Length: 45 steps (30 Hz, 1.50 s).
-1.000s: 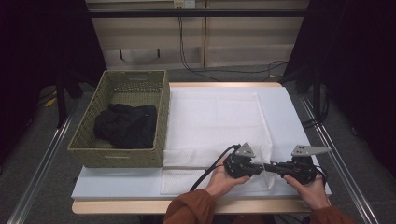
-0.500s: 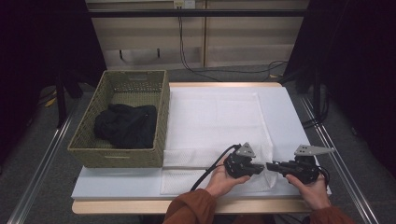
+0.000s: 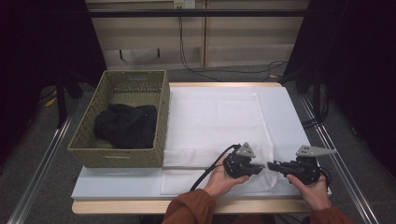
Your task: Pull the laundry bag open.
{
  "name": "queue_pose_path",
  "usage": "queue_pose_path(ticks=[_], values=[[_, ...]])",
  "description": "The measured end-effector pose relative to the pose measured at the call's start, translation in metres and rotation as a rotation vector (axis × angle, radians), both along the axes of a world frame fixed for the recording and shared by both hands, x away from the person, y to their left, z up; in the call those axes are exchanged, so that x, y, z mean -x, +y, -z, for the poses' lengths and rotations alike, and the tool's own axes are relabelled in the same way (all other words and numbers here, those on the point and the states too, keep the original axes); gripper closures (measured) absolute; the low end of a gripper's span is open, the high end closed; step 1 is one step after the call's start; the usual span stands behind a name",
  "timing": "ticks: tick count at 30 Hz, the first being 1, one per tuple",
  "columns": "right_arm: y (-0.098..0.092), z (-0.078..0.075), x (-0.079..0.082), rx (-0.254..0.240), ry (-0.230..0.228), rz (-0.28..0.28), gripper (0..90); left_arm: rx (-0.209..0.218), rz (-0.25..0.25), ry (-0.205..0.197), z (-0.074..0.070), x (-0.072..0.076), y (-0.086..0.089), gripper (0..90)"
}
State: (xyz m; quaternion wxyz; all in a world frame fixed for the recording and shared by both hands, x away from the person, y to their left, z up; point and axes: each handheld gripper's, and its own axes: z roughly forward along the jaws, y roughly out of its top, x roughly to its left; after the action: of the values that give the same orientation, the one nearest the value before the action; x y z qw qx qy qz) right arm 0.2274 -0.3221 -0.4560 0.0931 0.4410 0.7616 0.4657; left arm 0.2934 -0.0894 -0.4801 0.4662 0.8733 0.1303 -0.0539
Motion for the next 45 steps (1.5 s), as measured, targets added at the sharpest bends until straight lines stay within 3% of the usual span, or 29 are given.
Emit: queue_pose_path(ticks=[12, 17, 20, 27, 36, 39, 40, 43, 45], values=[[-0.003, 0.001, 0.001, -0.006, 0.000, 0.011, 86.2, -0.030, -0.008, -0.007, 0.000, -0.001, 0.008, 86.3], [-0.004, 0.000, 0.001, -0.005, 0.001, 0.013, 86.1, -0.031, -0.019, -0.006, 0.000, -0.002, 0.013, 86.3], [-0.005, 0.000, 0.001, -0.009, -0.001, 0.018, 86.1, -0.006, -0.021, 0.001, 0.001, -0.002, 0.015, 86.2], [-0.005, 0.000, 0.002, -0.001, -0.009, 0.025, 86.2, -0.014, -0.024, -0.002, 0.000, -0.002, 0.016, 86.2], [-0.006, 0.001, 0.002, 0.004, -0.008, 0.036, 86.2, -0.048, -0.024, 0.000, 0.001, -0.003, 0.023, 86.3], [-0.007, 0.000, 0.002, 0.002, -0.007, 0.040, 86.2, -0.016, -0.036, 0.012, 0.003, -0.002, 0.024, 86.3], [-0.007, 0.001, 0.002, 0.001, -0.007, 0.039, 86.2, -0.038, -0.028, 0.003, 0.001, -0.002, 0.025, 86.3], [-0.007, 0.000, 0.003, -0.001, -0.009, 0.041, 86.2, -0.029, -0.030, 0.001, 0.001, -0.002, 0.025, 86.3], [-0.008, 0.000, 0.003, -0.002, -0.011, 0.042, 86.2, -0.047, -0.029, -0.002, 0.000, -0.003, 0.027, 86.3]])
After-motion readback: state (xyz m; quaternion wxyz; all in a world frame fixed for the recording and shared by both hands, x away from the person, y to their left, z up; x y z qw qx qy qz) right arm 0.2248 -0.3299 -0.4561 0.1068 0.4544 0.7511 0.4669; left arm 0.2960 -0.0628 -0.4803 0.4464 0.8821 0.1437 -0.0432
